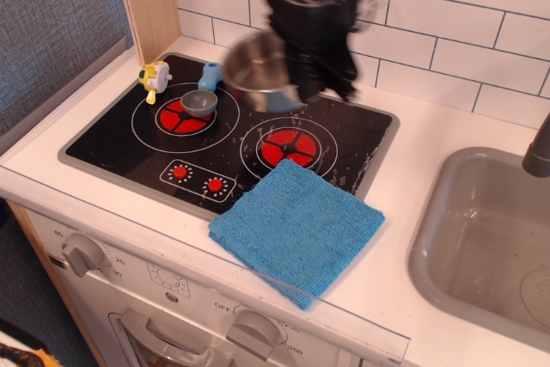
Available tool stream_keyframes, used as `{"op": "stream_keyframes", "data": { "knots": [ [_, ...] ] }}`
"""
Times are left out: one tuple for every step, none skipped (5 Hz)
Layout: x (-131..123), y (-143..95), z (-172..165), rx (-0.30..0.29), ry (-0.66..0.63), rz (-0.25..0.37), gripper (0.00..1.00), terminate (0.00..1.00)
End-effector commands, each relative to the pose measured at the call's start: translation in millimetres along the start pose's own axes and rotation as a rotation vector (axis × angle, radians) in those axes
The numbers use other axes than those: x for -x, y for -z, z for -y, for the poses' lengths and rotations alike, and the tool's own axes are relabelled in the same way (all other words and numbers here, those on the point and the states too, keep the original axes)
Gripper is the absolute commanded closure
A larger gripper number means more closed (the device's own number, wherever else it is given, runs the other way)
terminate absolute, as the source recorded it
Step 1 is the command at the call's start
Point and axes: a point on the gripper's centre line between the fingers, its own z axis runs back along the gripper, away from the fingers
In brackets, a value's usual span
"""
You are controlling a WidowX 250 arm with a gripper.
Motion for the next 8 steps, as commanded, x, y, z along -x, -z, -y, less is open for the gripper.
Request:
{"op": "stream_keyframes", "data": {
  "knots": [
    [-32.1,6.3,56.5,0.028,0.197,0.016,1.00,0.00],
    [-32.9,21.7,65.7,0.051,0.225,0.003,1.00,0.00],
    [-29.2,31.4,62.1,0.053,0.219,-0.026,1.00,0.00],
    [-17.7,38.8,50.5,0.044,0.175,-0.067,1.00,0.00],
    [-14.4,41.1,48.2,0.051,0.142,-0.080,0.00,0.00],
    [-14.9,38.8,48.3,0.059,0.131,-0.071,0.00,0.00],
    [-10.2,38.1,46.7,0.064,0.113,-0.072,0.00,0.00],
    [-8.8,36.1,44.5,0.067,0.113,-0.080,0.00,0.00]
  ]
}}
